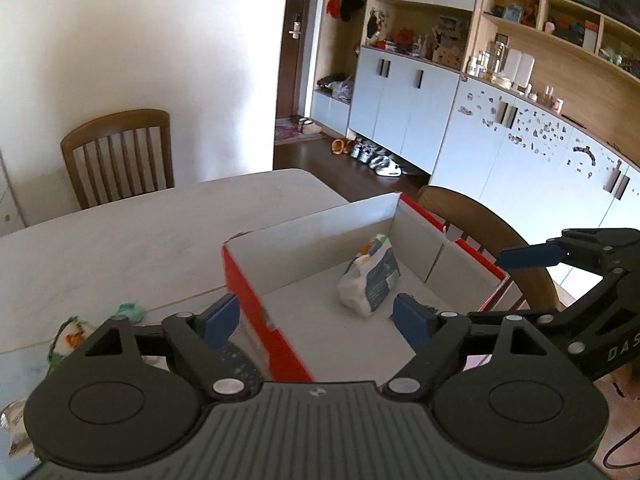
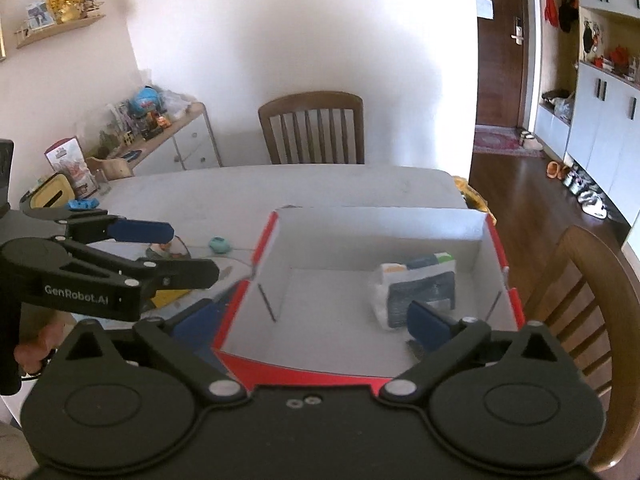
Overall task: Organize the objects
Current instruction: 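Withdraw both tools from the box back toward the table clutter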
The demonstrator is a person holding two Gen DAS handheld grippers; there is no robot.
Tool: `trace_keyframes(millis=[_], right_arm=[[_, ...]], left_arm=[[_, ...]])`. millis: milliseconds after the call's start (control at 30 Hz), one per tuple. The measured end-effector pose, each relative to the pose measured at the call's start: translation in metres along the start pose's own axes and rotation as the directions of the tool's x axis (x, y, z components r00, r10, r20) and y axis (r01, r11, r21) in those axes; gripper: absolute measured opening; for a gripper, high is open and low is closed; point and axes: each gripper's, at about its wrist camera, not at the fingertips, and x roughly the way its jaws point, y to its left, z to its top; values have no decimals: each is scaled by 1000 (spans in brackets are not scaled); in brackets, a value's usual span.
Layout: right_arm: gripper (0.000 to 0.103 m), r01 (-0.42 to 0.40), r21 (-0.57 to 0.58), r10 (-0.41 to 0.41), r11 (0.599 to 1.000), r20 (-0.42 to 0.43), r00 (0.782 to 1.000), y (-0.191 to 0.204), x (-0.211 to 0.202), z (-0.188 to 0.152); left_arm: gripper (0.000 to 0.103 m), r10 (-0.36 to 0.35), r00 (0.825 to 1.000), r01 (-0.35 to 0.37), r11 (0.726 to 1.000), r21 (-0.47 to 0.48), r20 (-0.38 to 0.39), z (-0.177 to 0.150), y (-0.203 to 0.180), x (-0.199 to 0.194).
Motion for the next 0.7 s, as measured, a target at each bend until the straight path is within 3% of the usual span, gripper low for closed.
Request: trace_keyframes(millis=[100,200,700], right_arm=[[101,-8,9,8,1000,4,1000,11,1,-2],[101,-15,19,15,1000,1,1000,22,5,-3],[101,-23,21,23,1000,-27,999,78,27,-8]], left_arm=[[86,5,1000,-5,1000,-19,4,-9,13,-9],[103,5,1000,-4,999,-39,15,-18,27,-19],[103,55,995,-46,992,-122,78,-60,92,-64]])
